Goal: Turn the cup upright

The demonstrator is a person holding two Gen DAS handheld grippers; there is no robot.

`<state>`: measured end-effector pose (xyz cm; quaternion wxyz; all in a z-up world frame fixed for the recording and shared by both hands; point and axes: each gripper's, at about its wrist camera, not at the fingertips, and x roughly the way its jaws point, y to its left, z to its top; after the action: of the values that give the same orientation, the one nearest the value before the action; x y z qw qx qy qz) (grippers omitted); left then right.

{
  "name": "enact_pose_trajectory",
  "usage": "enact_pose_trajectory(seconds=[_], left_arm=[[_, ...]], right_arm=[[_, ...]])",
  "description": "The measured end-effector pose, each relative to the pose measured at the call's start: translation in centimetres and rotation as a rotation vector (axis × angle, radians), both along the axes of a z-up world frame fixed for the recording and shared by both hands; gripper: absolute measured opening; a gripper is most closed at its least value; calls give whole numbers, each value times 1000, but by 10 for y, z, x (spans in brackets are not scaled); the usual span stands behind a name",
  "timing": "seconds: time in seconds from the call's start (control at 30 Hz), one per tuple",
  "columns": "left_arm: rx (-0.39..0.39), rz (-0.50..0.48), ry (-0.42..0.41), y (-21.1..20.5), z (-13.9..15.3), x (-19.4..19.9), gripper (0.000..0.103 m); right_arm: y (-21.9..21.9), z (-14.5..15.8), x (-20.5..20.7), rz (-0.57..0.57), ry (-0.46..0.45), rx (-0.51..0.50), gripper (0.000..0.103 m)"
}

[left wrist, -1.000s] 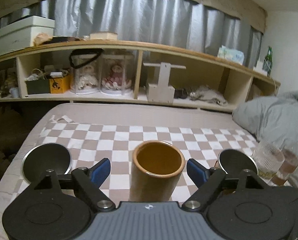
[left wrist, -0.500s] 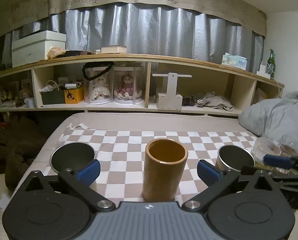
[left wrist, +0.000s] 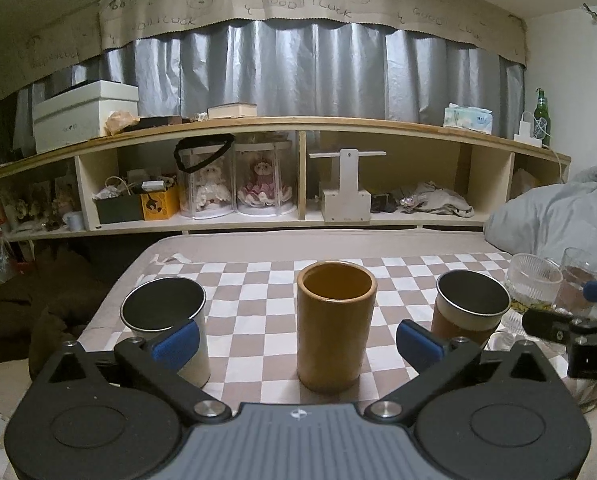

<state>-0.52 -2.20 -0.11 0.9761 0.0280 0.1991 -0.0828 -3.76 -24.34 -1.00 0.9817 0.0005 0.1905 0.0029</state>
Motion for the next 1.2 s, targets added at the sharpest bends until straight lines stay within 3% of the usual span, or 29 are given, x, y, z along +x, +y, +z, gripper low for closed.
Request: enact_pose_trajectory(seconds=[1.2], left_arm=[[20,6,34,1,-12,5,103]], right_arm=[[1,-3,3,-15,-14,-38,102]])
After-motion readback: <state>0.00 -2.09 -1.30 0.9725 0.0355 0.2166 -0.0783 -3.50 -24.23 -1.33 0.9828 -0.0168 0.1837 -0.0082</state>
